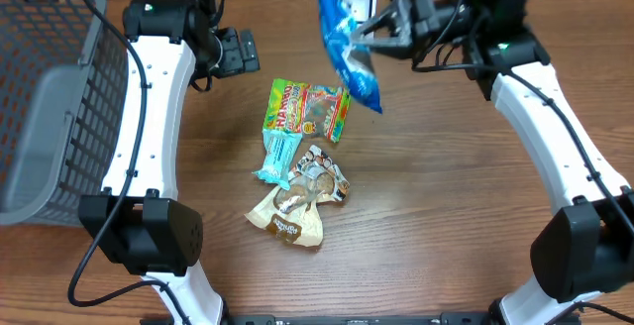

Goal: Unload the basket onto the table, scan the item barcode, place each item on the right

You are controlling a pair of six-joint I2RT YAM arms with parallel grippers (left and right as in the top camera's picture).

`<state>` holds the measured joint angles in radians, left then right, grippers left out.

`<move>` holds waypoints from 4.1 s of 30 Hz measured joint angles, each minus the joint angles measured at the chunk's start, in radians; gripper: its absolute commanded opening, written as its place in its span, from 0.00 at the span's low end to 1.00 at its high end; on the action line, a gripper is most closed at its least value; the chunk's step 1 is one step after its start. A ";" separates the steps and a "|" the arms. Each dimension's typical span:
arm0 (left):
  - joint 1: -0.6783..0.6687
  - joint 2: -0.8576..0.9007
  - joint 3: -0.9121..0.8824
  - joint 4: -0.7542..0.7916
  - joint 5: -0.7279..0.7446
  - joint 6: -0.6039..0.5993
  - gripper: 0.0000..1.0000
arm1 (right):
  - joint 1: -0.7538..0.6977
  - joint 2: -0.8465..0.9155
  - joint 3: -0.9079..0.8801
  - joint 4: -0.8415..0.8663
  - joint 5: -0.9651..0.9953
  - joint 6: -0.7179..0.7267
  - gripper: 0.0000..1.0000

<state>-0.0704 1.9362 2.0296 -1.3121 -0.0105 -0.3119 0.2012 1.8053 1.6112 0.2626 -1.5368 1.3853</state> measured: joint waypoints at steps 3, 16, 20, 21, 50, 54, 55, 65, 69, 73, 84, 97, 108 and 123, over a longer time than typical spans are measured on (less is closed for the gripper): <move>0.000 0.000 0.000 -0.001 0.001 0.000 1.00 | -0.027 0.000 0.002 0.216 0.000 0.144 0.04; 0.000 0.000 0.000 0.002 0.003 0.000 1.00 | -0.050 -0.018 -0.090 0.377 0.000 0.158 0.04; 0.000 0.000 0.000 0.006 0.004 0.000 1.00 | -0.050 -0.021 -0.251 0.257 0.006 0.020 0.04; 0.000 0.000 0.000 0.007 0.004 0.000 1.00 | -0.050 -0.020 -0.289 0.217 0.008 -0.018 0.04; 0.000 -0.074 0.211 0.028 0.007 0.154 1.00 | 0.024 -0.020 -0.382 -1.081 1.347 -1.128 0.12; 0.000 -0.168 0.238 0.003 0.007 0.159 1.00 | 0.099 -0.020 -0.341 -1.095 1.442 -1.182 0.54; 0.000 -0.185 0.242 -0.009 0.007 0.159 1.00 | 0.117 -0.020 -0.333 -1.099 1.464 -1.199 0.60; 0.000 -0.195 0.231 -0.080 0.007 0.159 1.00 | 0.204 -0.020 -0.276 -1.301 1.604 -1.089 0.68; 0.000 -0.192 0.228 -0.080 0.007 0.159 1.00 | 0.204 -0.020 -0.276 -1.299 1.604 -1.021 0.66; 0.000 -0.192 0.228 -0.080 0.007 0.159 1.00 | 0.204 -0.020 -0.294 -1.284 1.605 -0.995 0.65; 0.000 -0.192 0.228 -0.080 0.007 0.159 1.00 | 0.204 -0.020 -0.439 -1.135 1.608 -0.993 0.56; 0.000 -0.192 0.228 -0.080 0.007 0.160 1.00 | 0.204 -0.020 -0.519 -1.003 1.616 -1.057 0.17; 0.000 -0.192 0.228 -0.079 0.007 0.163 1.00 | 0.197 -0.025 -0.486 -1.117 1.497 -1.082 0.04; 0.000 -0.192 0.228 -0.080 0.007 0.163 1.00 | -0.113 -0.096 -0.163 -1.169 0.485 -1.131 0.04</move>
<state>-0.0704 1.7439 2.2574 -1.3918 -0.0036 -0.1493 0.0879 1.7096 1.4479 -0.9066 -1.0515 0.2546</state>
